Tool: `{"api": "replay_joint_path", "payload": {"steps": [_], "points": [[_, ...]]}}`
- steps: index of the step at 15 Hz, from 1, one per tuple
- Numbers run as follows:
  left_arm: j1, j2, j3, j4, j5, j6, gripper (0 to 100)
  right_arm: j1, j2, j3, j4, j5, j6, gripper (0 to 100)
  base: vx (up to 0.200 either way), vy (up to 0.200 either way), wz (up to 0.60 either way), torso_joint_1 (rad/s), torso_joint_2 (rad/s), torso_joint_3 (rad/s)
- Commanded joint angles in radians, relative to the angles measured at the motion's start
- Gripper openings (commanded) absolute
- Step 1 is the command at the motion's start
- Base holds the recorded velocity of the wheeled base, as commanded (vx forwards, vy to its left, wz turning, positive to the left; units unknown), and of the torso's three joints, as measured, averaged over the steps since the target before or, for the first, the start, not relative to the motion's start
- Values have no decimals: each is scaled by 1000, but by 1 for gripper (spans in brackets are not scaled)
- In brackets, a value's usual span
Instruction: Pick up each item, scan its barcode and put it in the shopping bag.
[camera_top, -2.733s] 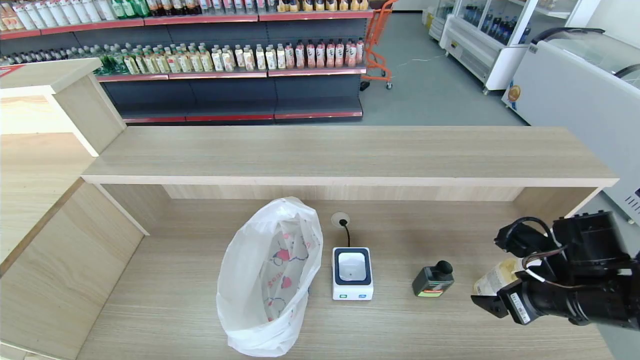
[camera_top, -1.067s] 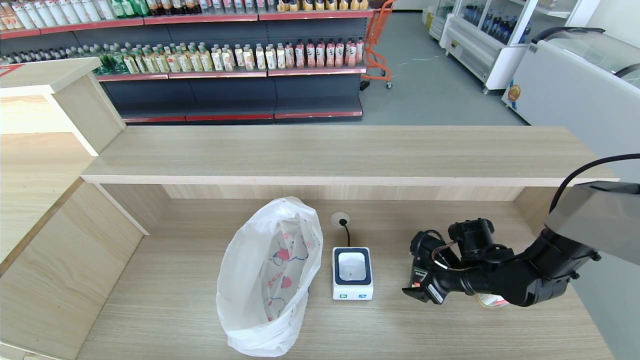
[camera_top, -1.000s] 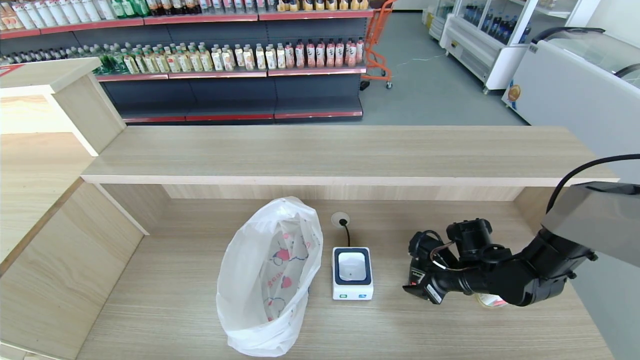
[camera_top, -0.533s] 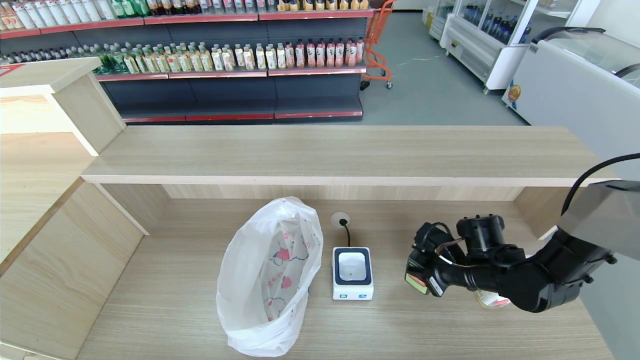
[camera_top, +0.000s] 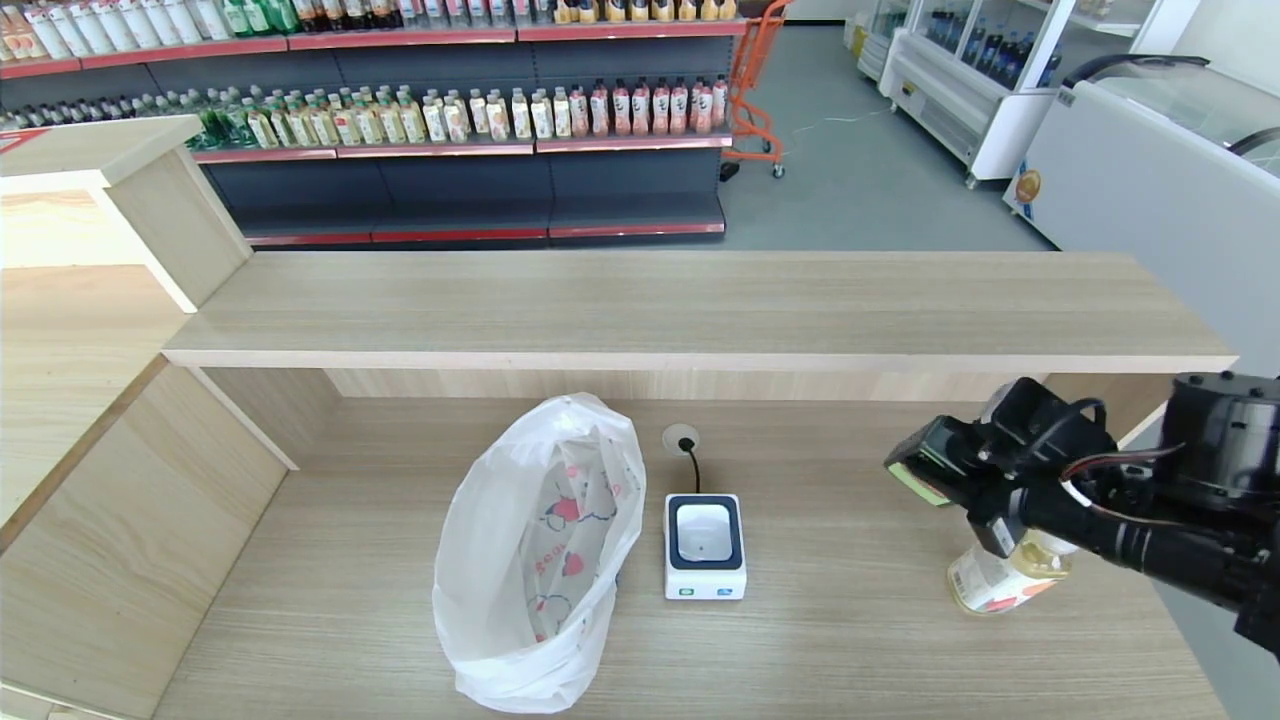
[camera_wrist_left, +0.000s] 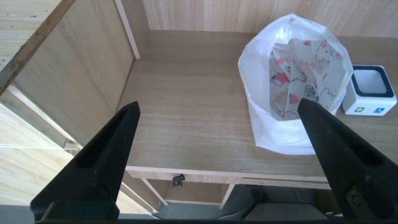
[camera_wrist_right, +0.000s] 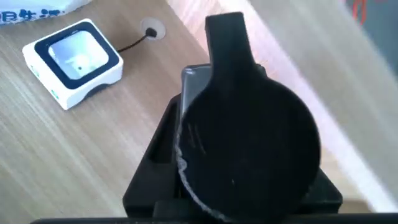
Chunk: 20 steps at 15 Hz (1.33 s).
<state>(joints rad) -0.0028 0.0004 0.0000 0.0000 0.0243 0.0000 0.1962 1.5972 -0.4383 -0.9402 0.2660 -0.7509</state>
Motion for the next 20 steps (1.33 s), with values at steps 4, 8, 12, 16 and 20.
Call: {"api": "replay_joint_path", "payload": {"steps": [4, 8, 12, 16, 20], "points": [[0, 0, 0, 0, 0, 0, 100, -86, -5, 12, 60, 716, -996, 0, 0, 0, 0, 0, 0, 0], [0, 0, 0, 0, 0, 0, 100, -75, 24, -20, 564, 842, -1730, 0, 0, 0, 0, 0, 0, 0], [0, 0, 0, 0, 0, 0, 100, -4, -16, -16, 690, 872, -1923, 0, 0, 0, 0, 0, 0, 0], [0, 0, 0, 0, 0, 0, 100, 193, 26, -17, 689, 874, -1967, 0, 0, 0, 0, 0, 0, 0], [0, 0, 0, 0, 0, 0, 100, 216, 29, -20, 698, 912, -2079, 0, 0, 0, 0, 0, 0, 0]]}}
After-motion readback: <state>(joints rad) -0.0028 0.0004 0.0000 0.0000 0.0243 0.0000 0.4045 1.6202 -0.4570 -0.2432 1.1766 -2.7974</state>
